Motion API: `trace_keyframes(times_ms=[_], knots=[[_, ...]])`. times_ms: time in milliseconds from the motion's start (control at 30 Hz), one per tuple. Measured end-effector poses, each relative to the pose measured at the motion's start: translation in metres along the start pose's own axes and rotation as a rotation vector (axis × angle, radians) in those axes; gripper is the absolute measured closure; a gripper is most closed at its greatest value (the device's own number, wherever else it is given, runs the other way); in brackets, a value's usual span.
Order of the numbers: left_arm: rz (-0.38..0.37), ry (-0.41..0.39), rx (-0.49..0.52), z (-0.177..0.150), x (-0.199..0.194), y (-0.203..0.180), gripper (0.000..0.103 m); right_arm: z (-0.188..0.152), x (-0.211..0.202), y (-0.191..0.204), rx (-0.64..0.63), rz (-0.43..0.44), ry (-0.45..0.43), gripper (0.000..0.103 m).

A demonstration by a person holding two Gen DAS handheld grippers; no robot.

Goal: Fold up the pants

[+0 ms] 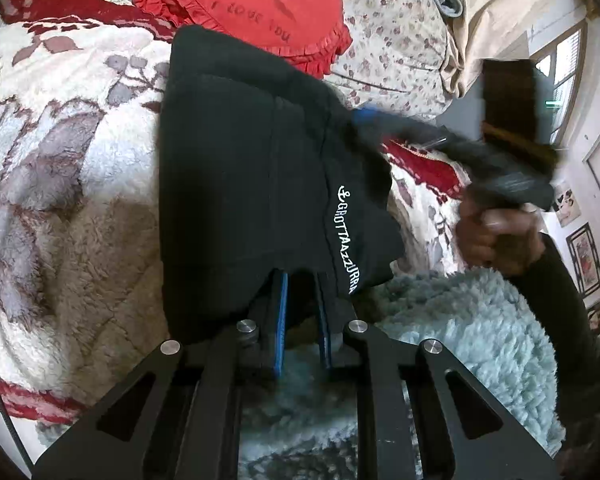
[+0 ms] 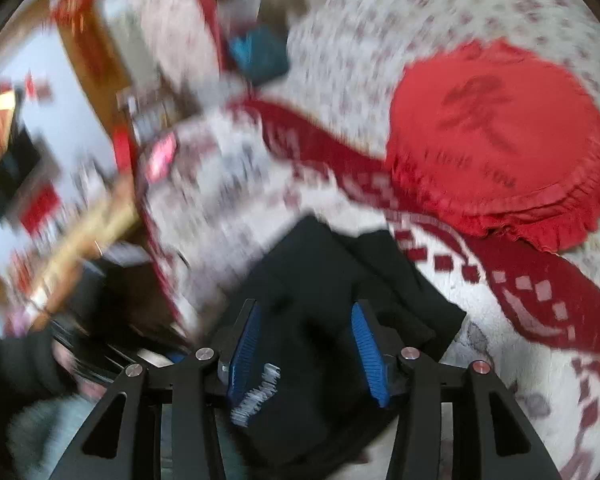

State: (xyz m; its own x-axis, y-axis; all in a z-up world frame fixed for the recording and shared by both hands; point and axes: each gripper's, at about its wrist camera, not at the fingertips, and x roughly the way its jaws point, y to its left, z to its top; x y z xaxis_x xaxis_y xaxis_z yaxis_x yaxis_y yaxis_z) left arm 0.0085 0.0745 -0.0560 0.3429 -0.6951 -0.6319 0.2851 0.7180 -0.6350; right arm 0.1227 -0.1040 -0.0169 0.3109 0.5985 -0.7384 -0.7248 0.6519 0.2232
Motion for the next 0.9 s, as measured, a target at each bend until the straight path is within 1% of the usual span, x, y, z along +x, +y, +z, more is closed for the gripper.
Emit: trace_keyframes(times_ms=[67,100,133,200,233,300,333,367,400,433,467,533,567,600,667,767,833,900], knots=[[-0.014,0.001,0.003,0.000,0.001,0.001,0.089,-0.013,0.033,-0.012,-0.004,-0.038,0.101,0.057],[-0.016,0.002,0.005,-0.001,-0.001,0.003,0.089,-0.021,0.045,-0.020,0.012,-0.039,0.121,0.057],[-0.018,0.001,0.010,-0.001,-0.004,0.003,0.089,-0.024,0.043,-0.024,0.028,-0.018,0.074,0.057],[-0.041,-0.030,0.034,0.003,-0.017,-0.005,0.089,-0.023,0.039,-0.026,0.059,-0.005,0.062,0.057],[-0.055,-0.052,0.043,0.003,-0.030,-0.003,0.089,-0.022,0.036,-0.025,0.064,-0.003,0.058,0.057],[-0.090,-0.128,0.040,0.014,-0.053,-0.007,0.088,-0.021,0.022,-0.027,0.105,0.022,0.043,0.058],[-0.099,-0.170,0.026,0.019,-0.065,-0.006,0.077,-0.022,0.011,-0.033,0.160,0.046,0.015,0.058],[-0.098,-0.214,0.002,0.026,-0.072,-0.002,0.051,-0.025,-0.001,-0.041,0.239,0.072,-0.028,0.057],[-0.082,-0.252,-0.031,0.032,-0.077,0.004,0.037,-0.032,-0.012,-0.052,0.353,0.098,-0.078,0.052],[-0.062,-0.274,-0.070,0.037,-0.078,0.012,0.026,-0.038,-0.017,-0.062,0.457,0.123,-0.109,0.047],[-0.061,-0.272,-0.113,0.043,-0.075,0.021,0.026,-0.049,-0.019,-0.075,0.589,0.163,-0.134,0.046],[-0.073,-0.242,-0.200,0.050,-0.062,0.039,0.026,-0.069,-0.013,-0.091,0.772,0.224,-0.138,0.046],[-0.075,-0.221,-0.258,0.051,-0.053,0.050,0.026,-0.080,-0.006,-0.096,0.849,0.254,-0.128,0.046],[-0.090,-0.203,-0.289,0.052,-0.045,0.058,0.026,-0.087,-0.001,-0.099,0.889,0.272,-0.121,0.046],[-0.096,-0.184,-0.341,0.051,-0.034,0.069,0.026,-0.095,0.006,-0.101,0.932,0.284,-0.108,0.046],[-0.149,-0.164,-0.413,0.049,-0.019,0.081,0.026,-0.095,0.012,-0.107,0.957,0.291,-0.095,0.045],[-0.156,-0.180,-0.413,0.046,-0.019,0.080,0.026,-0.096,0.016,-0.111,0.958,0.275,-0.077,0.045],[-0.162,-0.190,-0.402,0.047,-0.018,0.076,0.025,-0.096,0.015,-0.116,0.969,0.283,-0.093,0.045]])
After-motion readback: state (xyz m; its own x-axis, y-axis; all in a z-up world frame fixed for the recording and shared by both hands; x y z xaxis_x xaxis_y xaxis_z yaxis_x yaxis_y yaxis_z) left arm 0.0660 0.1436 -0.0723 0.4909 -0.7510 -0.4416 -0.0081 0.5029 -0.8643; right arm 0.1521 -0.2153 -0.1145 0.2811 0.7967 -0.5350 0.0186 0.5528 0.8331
